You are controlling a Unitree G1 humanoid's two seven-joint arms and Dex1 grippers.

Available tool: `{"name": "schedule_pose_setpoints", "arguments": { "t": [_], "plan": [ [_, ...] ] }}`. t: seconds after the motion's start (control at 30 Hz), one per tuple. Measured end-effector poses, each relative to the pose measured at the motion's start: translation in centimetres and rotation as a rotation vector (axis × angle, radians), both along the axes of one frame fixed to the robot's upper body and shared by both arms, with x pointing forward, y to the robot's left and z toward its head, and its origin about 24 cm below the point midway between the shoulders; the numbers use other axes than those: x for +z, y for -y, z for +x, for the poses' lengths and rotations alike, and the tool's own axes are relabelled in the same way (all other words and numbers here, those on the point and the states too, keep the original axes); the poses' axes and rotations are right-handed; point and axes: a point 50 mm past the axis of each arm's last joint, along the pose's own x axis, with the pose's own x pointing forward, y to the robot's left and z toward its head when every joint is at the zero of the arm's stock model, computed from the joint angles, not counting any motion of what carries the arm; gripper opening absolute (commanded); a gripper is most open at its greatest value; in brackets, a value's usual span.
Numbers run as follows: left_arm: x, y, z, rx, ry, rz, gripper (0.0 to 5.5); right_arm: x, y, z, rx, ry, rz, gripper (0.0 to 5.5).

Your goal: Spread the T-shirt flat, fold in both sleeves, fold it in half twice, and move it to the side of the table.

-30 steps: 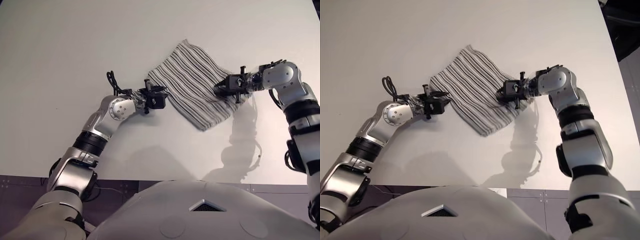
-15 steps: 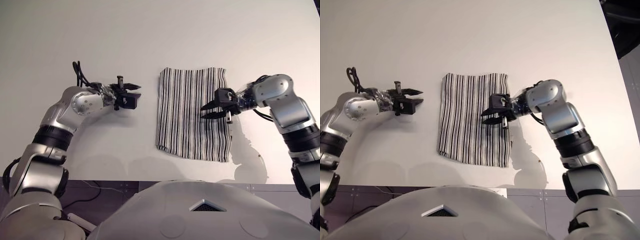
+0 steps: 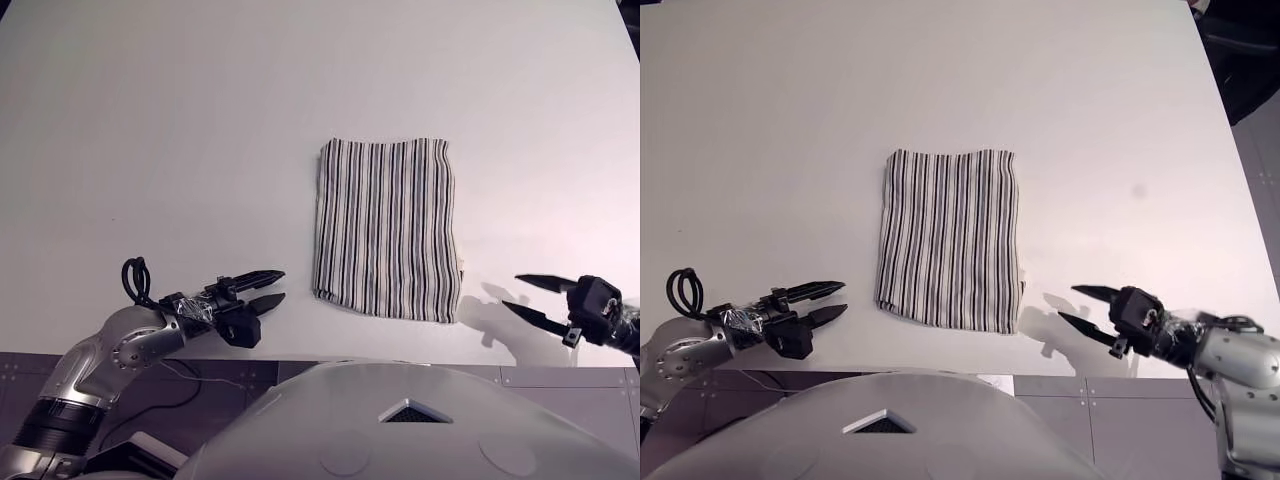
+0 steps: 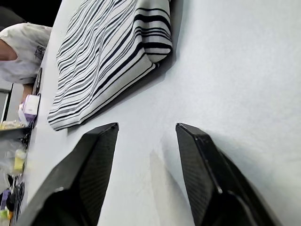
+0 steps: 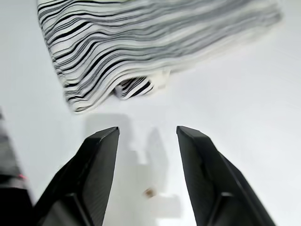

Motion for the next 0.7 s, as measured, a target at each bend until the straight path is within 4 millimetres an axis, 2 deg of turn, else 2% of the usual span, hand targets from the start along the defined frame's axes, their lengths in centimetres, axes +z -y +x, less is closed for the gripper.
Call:
{"name": "schedule_pose_setpoints", "arguments": {
  "t": [0.1,0.23,0.37,0.53,0.57,0.63,0.7],
  "plan": [
    [-0.8,-0.2,-0.2,0.31,-0.297,-0.224,2.28,-1.4,0.7,-0.4,-0.222,-0.187,0.108,2.23],
    [-1.0,-0.2,0.1,0.568,-0.614,-0.402,2.28,-2.2,0.3,-0.2,-0.4,-0.337,0.236,2.23],
    [-0.4,0.2,0.0,0.723,-0.937,-0.564,2.28,-2.4,-0.8,0.3,-0.481,-0.422,0.34,2.23],
    [0.6,1.5,0.0,0.803,-1.385,-0.678,2.28,-2.0,-2.4,1.2,-0.513,-0.457,0.386,2.23],
    [1.2,1.6,0.6,0.793,-1.378,-0.671,2.28,-1.7,-2.8,1.5,-0.486,-0.423,0.375,2.23],
    [1.9,1.5,1.6,0.771,-1.26,-0.622,2.28,-1.1,-3.2,1.7,-0.436,-0.371,0.339,2.23],
    [2.1,1.4,1.8,0.741,-1.167,-0.547,2.28,-0.9,-3.2,1.4,-0.418,-0.373,0.325,2.23]
  ]
}}
